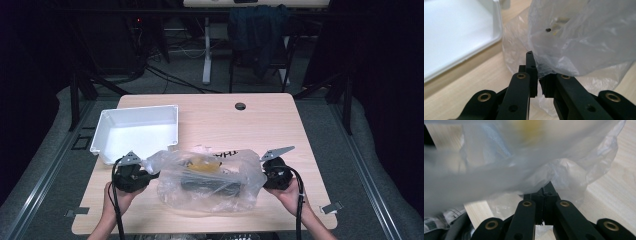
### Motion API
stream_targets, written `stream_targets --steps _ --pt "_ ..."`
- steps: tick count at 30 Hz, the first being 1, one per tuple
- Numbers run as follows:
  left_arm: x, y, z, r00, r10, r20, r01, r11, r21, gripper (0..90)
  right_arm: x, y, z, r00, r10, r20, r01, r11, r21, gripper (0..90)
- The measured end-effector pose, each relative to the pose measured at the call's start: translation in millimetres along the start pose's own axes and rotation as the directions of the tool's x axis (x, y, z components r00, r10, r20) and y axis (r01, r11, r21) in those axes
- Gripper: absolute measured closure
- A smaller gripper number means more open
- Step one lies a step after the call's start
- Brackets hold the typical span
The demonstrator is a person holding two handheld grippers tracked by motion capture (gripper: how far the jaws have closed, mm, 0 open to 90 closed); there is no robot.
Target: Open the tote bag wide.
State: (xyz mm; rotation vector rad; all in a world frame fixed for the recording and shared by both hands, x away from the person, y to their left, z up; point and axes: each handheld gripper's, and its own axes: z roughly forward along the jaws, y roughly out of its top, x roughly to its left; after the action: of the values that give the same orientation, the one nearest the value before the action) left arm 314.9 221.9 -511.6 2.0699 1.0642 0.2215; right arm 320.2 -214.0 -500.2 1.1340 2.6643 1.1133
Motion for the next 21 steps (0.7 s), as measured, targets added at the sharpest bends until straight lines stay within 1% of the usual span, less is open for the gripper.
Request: stream_targets --steps 1,3,5,7,8,9,10,11,12,17,18,19,20,21 --pt "-0.4 -0.9 1.4 0.9999 -0.006 0.009 0.005 0.9999 0.015 86.4 -1.4 -0.8 2.2 1.0000 0.008 0.000 -0.008 1.000 0.014 89.5" --pt "-1.3 -2.1 2.8 0.9999 0.000 0.012 -0.001 0.9996 0.030 86.6 -3.9 -3.5 7.1 0.9999 0.009 -0.013 -0.008 0.999 0.046 89.5" --pt "-1.1 -3.1 3.8 0.9999 0.000 0.016 0.000 0.9993 0.038 86.6 -3.9 -3.8 7.6 0.9998 0.008 -0.018 -0.007 0.999 0.048 89.5" --pt "1.1 -4.2 4.2 0.9997 -0.010 0.024 0.009 0.9988 0.048 86.5 -3.9 -3.5 8.6 0.9997 0.006 -0.025 -0.005 0.997 0.071 89.5" --pt "2.5 -4.9 5.1 0.9994 -0.017 0.031 0.016 0.9986 0.051 86.5 -3.9 -3.5 8.6 0.9997 0.006 -0.025 -0.005 0.997 0.071 89.5" --pt "3.3 -6.1 7.1 0.9990 -0.024 0.038 0.022 0.9975 0.067 86.4 -4.7 -4.4 10.5 0.9992 0.012 -0.038 -0.009 0.997 0.078 89.5" --pt "3.2 -6.4 7.9 0.9990 -0.017 0.040 0.014 0.9967 0.080 86.5 -4.9 -4.9 11.1 0.9991 0.013 -0.041 -0.009 0.997 0.082 89.5" --pt "3.2 -6.4 7.9 0.9990 -0.017 0.040 0.014 0.9967 0.080 86.4 -4.7 -5.6 11.5 0.9991 0.011 -0.040 -0.008 0.996 0.091 89.5" --pt "1.5 -6.7 9.1 0.9990 -0.010 0.043 0.006 0.9953 0.097 86.4 -3.9 -6.8 12.1 0.9993 0.007 -0.036 -0.003 0.995 0.098 89.5" --pt "-3.2 -8.5 9.7 0.9988 0.009 0.049 -0.015 0.9931 0.117 86.3 1.1 -11.8 11.7 0.9993 -0.005 -0.038 0.011 0.990 0.138 89.6" --pt "-3.2 -8.5 9.7 0.9988 0.009 0.049 -0.015 0.9931 0.117 86.3 1.1 -11.8 11.7 0.9993 -0.005 -0.038 0.011 0.990 0.138 89.6" --pt "-3.7 -8.9 10.1 0.9988 0.010 0.049 -0.016 0.9925 0.122 86.3 1.8 -13.3 13.9 0.9991 0.011 -0.042 -0.005 0.988 0.152 89.6" --pt "-4.2 -9.4 11.7 0.9985 0.008 0.053 -0.015 0.9910 0.133 86.2 0.9 -13.6 14.9 0.9991 0.010 -0.041 -0.003 0.987 0.158 89.6" --pt "-4.2 -9.4 11.7 0.9985 0.008 0.053 -0.015 0.9910 0.133 86.2 0.9 -13.6 14.9 0.9991 0.010 -0.041 -0.003 0.987 0.158 89.6"
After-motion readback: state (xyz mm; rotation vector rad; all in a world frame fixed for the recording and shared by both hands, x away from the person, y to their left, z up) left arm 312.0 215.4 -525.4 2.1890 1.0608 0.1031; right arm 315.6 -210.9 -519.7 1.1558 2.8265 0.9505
